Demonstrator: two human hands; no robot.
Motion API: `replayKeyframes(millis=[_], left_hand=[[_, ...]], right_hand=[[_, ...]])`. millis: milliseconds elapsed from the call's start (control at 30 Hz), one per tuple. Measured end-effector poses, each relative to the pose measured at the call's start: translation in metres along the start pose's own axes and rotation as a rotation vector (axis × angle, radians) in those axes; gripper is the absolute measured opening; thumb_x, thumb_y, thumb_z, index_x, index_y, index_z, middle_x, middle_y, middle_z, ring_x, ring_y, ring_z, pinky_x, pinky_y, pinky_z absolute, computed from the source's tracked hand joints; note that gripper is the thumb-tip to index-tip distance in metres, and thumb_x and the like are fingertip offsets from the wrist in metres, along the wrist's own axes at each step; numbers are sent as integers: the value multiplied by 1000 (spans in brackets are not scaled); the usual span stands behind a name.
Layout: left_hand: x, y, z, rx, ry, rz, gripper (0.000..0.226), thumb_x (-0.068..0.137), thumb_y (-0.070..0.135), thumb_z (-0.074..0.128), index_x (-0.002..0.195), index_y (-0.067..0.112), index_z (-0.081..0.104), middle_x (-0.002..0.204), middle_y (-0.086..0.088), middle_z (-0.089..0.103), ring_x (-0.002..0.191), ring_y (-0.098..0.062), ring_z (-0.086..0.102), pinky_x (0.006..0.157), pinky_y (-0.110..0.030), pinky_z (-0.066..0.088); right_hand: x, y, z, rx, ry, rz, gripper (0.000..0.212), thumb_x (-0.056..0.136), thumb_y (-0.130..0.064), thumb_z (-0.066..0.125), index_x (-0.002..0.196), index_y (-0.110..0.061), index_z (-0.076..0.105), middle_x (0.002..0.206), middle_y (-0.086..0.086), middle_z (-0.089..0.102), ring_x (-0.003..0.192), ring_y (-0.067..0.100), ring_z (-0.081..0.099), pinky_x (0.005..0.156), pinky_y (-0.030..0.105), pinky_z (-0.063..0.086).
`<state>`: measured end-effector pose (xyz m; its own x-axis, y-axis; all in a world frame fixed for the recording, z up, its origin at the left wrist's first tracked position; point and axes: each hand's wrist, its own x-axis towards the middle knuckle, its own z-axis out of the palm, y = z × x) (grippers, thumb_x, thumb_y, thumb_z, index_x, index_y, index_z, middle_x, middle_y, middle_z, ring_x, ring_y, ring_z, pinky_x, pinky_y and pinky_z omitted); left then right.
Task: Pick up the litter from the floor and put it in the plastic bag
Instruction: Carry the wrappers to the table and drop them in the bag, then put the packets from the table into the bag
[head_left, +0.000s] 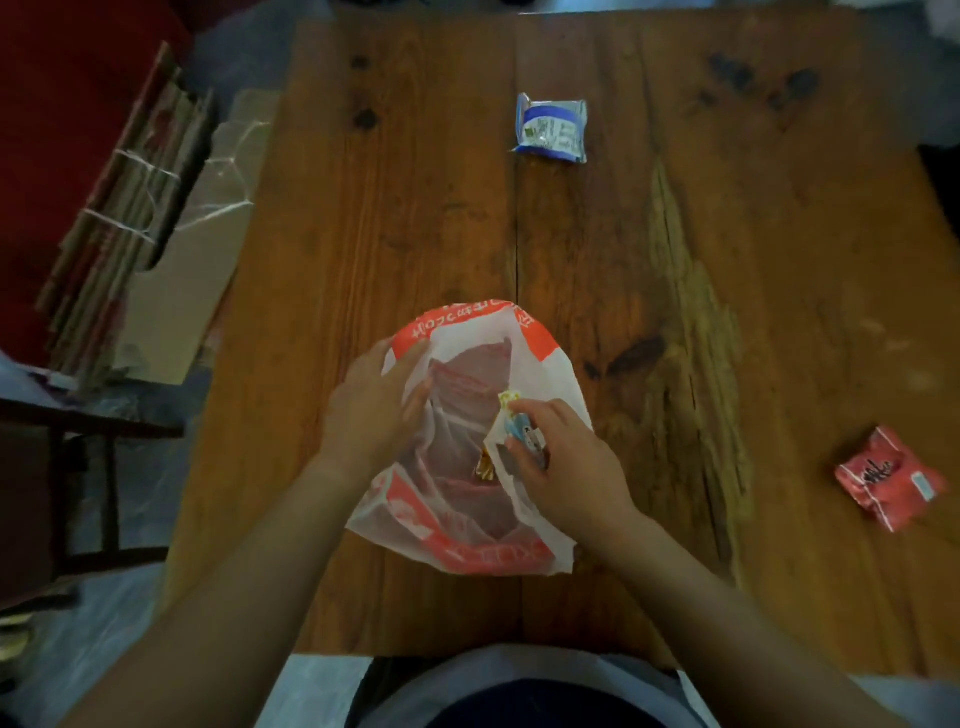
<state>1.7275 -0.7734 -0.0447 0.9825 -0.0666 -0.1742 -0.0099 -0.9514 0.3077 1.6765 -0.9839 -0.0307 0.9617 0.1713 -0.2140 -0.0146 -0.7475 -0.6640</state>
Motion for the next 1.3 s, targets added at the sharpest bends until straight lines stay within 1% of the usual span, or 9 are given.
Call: replayKeyframes(millis=[100,300,467,600,767,900,1033,1167,1300], left_hand=[[4,-13,2,-40,-14,50,48,95,42,33,142,35,28,147,-13,33,134,-31,31,104,-47,35],[12,-43,6,-18,-135,112,51,94,50,27,143,38,22,150,-11,27,138,-29,24,105,-49,35],[12,-57,11,8,-197,171,51,94,50,29,142,36,20,148,-8,31,136,-27,28,102,-48,39],[17,-46,2,25,-165,210,53,93,52,32,141,31,27,146,-10,34,134,-28,30,103,-49,37],[15,-1,-20,-2,-57,245,52,92,49,38,138,25,32,147,-9,34,137,-28,28,108,-57,28],[10,43,-23,-66,5,357,55,88,50,36,136,22,38,145,-8,40,134,-29,35,109,-55,30],[-4,102,-13,-52,-47,448,59,86,50,34,137,21,38,142,-9,43,131,-30,39,106,-49,36],[-28,173,18,-54,-109,572,53,91,45,38,136,17,40,138,-9,46,127,-26,42,101,-42,40],[-54,248,65,36,-164,528,52,92,46,39,139,23,34,143,-5,41,131,-21,38,104,-38,36]], right_hand=[[6,-18,20,22,53,58,37,90,-35,52,126,-28,44,124,-5,54,105,13,56,78,20,50],[41,-55,62,51,152,121,35,91,-38,50,124,-28,47,126,-4,57,107,14,57,91,27,46],[41,-54,78,-25,128,182,43,92,-41,44,132,-27,41,139,-2,46,123,18,47,100,38,44],[22,-54,65,-23,168,193,46,89,-41,51,132,-29,42,139,-7,45,123,14,44,100,31,40],[-10,-49,29,-62,246,187,47,88,-40,54,131,-22,46,136,-2,47,122,14,44,94,23,37],[-36,-24,5,-109,295,235,47,90,-46,46,132,-24,44,138,-4,45,126,12,40,100,27,36],[-69,19,-26,-99,312,304,46,90,-46,46,132,-27,44,138,-5,43,126,10,38,102,34,41],[-111,85,-58,-66,313,331,44,90,-44,47,130,-27,44,139,-4,42,127,10,37,100,26,36],[-150,165,-92,-74,289,351,45,90,-42,49,131,-25,45,140,-1,41,129,13,35,102,28,32]])
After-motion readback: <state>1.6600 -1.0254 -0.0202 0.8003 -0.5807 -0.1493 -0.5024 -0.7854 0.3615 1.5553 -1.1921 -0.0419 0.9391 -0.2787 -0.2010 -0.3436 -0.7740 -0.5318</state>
